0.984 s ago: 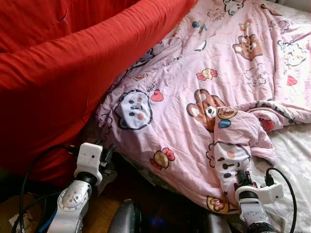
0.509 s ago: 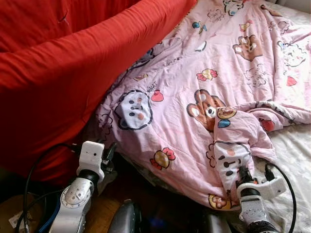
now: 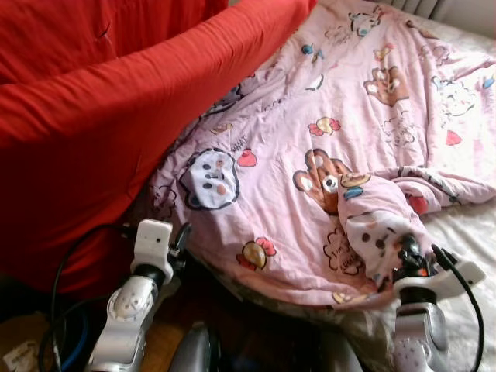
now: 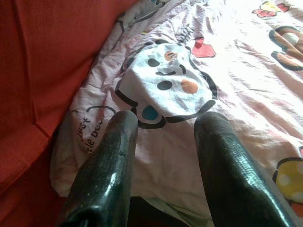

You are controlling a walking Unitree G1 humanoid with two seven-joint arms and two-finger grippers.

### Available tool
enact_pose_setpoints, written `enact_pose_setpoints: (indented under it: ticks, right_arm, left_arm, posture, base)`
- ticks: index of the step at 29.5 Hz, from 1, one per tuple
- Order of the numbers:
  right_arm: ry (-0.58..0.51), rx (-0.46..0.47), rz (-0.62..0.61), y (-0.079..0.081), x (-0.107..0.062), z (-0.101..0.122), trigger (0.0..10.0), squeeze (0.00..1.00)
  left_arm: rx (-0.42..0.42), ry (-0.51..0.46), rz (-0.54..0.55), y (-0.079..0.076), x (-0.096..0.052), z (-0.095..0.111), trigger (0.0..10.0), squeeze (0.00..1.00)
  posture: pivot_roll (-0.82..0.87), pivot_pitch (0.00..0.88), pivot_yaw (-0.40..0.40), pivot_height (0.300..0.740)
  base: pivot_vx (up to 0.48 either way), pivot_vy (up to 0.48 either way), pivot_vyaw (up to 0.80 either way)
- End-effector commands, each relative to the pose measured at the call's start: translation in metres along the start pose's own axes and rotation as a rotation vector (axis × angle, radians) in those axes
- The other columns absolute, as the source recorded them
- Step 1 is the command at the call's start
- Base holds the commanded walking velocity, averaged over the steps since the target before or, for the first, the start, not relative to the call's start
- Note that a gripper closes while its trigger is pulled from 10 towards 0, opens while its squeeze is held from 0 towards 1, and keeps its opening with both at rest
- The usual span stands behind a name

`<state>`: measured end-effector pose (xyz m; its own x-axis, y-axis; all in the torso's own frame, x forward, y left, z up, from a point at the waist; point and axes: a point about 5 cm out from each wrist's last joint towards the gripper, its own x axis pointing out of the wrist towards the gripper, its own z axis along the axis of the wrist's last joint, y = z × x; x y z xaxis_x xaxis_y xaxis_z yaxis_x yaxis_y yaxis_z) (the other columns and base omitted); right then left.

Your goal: Clean up the room

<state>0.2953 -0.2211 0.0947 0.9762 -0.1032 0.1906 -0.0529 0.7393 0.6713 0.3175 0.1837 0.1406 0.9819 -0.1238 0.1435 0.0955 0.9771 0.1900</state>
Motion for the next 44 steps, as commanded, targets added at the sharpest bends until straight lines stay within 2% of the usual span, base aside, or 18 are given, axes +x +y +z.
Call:
enact_pose_setpoints:
  ticks: [1, 5, 12, 14, 17, 20, 21, 22, 23, 25, 29, 31, 34, 35, 37, 40, 43, 44]
  right_arm:
    - [0.018, 0.035, 0.031, -0.004, -0.009, 0.002, 0.0, 0.0]
    - [0.025, 0.157, 0.174, -0.001, -0.037, 0.028, 0.0, 0.0]
    - [-0.051, 0.296, 0.277, 0.005, -0.055, 0.063, 0.0, 0.0]
    - [-0.024, 0.321, 0.325, 0.009, -0.063, 0.067, 0.0, 0.0]
    - [0.201, 0.213, 0.447, 0.023, -0.082, 0.05, 0.0, 0.0]
    - [0.461, 0.082, 0.528, 0.027, -0.104, 0.033, 0.0, 0.0]
    - [0.584, -0.007, 0.53, 0.022, -0.112, 0.025, 0.0, 0.0]
    - [0.64, -0.057, 0.527, 0.019, -0.116, 0.021, 0.0, 0.0]
    - [0.681, -0.111, 0.521, 0.014, -0.119, 0.018, 0.0, 0.0]
    - [0.737, -0.221, 0.424, -0.011, -0.122, 0.015, 0.0, 0.0]
    - [0.539, -0.276, 0.18, -0.034, -0.103, 0.032, 0.0, 0.0]
    - [0.378, -0.344, -0.001, -0.047, -0.091, 0.048, 0.0, 0.0]
    - [0.255, -0.338, -0.119, -0.057, -0.086, 0.061, 0.0, 0.0]
    - [0.084, -0.382, -0.311, -0.072, -0.086, 0.083, 0.0, 0.0]
    - [-0.006, -0.44, -0.422, -0.079, -0.088, 0.095, 0.0, 0.0]
    - [-0.036, -0.399, -0.343, -0.064, -0.084, 0.093, 0.0, 0.0]
    - [0.045, -0.309, -0.133, -0.035, -0.078, 0.07, 0.0, 0.0]
    - [0.078, -0.285, -0.121, -0.034, -0.079, 0.063, 0.0, 0.0]
  left_arm:
    - [0.002, 0.026, 0.001, 0.0, -0.003, -0.008, 10.0, 0.0]
    - [0.0, 0.021, 0.002, 0.002, -0.002, -0.01, 10.0, 0.0]
    - [-0.004, 0.014, -0.003, 0.0, 0.002, -0.01, 10.0, 0.0]
    - [-0.004, 0.012, -0.005, 0.0, 0.002, -0.01, 10.0, 0.0]
    - [-0.004, 0.009, -0.009, -0.001, 0.003, -0.011, 10.0, 0.0]
    - [-0.003, 0.006, -0.011, 0.0, 0.003, -0.011, 10.0, 0.0]
    - [-0.002, 0.006, -0.011, 0.0, 0.003, -0.011, 10.0, 0.0]
    - [-0.001, 0.006, -0.011, 0.001, 0.003, -0.011, 10.0, 0.0]
    - [-0.001, 0.006, -0.012, 0.001, 0.003, -0.011, 10.0, 0.0]
    - [-0.001, 0.005, -0.011, 0.0, 0.003, -0.011, 10.0, 0.0]
    - [-0.004, 0.002, -0.012, -0.001, 0.003, -0.011, 10.0, 0.0]
    - [-0.005, 0.002, -0.015, -0.002, 0.003, -0.012, 10.0, 0.0]
    - [-0.006, 0.0, -0.017, -0.002, 0.003, -0.012, 10.0, 0.0]
    - [-0.006, -0.002, -0.02, -0.002, 0.003, -0.012, 10.0, 0.0]
    - [-0.004, -0.002, -0.022, -0.002, 0.004, -0.012, 10.0, 0.0]
    - [-0.002, -0.002, -0.021, -0.001, 0.004, -0.011, 10.0, 0.0]
    - [-0.001, -0.002, -0.021, -0.001, 0.004, -0.012, 10.0, 0.0]
    - [0.0, -0.002, -0.023, -0.002, 0.004, -0.012, 10.0, 0.0]
  posture:
    - [0.09, 0.278, -0.027, 0.622]
    - [0.08, 0.276, -0.03, 0.622]
    - [0.07, 0.276, -0.033, 0.622]
    - [0.07, 0.276, -0.033, 0.622]
    - [0.06, 0.279, -0.031, 0.622]
    - [0.06, 0.281, -0.031, 0.622]
    - [0.06, 0.281, -0.031, 0.622]
    - [0.06, 0.281, -0.031, 0.622]
    - [0.06, 0.281, -0.033, 0.622]
    - [0.06, 0.28, -0.035, 0.622]
    - [0.06, 0.279, -0.036, 0.622]
    - [0.06, 0.277, -0.036, 0.622]
    - [0.06, 0.274, -0.033, 0.622]
    - [0.07, 0.272, -0.031, 0.622]
    - [0.07, 0.271, -0.03, 0.622]
    - [0.06, 0.268, -0.03, 0.622]
    - [0.06, 0.267, -0.03, 0.622]
    - [0.06, 0.267, -0.032, 0.622]
  base:
    - [0.0, 0.0, 0.0]
    - [0.0, 0.0, 0.0]
    - [0.0, 0.0, 0.0]
    - [0.0, 0.0, 0.0]
    - [0.0, 0.0, 0.0]
    - [0.0, 0.0, 0.0]
    - [0.0, 0.0, 0.0]
    - [0.0, 0.0, 0.0]
    - [0.0, 0.0, 0.0]
    - [0.0, 0.0, 0.0]
    - [0.0, 0.0, 0.0]
    - [0.0, 0.0, 0.0]
    - [0.0, 0.0, 0.0]
    - [0.0, 0.0, 0.0]
    - [0.0, 0.0, 0.0]
    - [0.0, 0.0, 0.0]
    - [0.0, 0.0, 0.0]
    - [0.0, 0.0, 0.0]
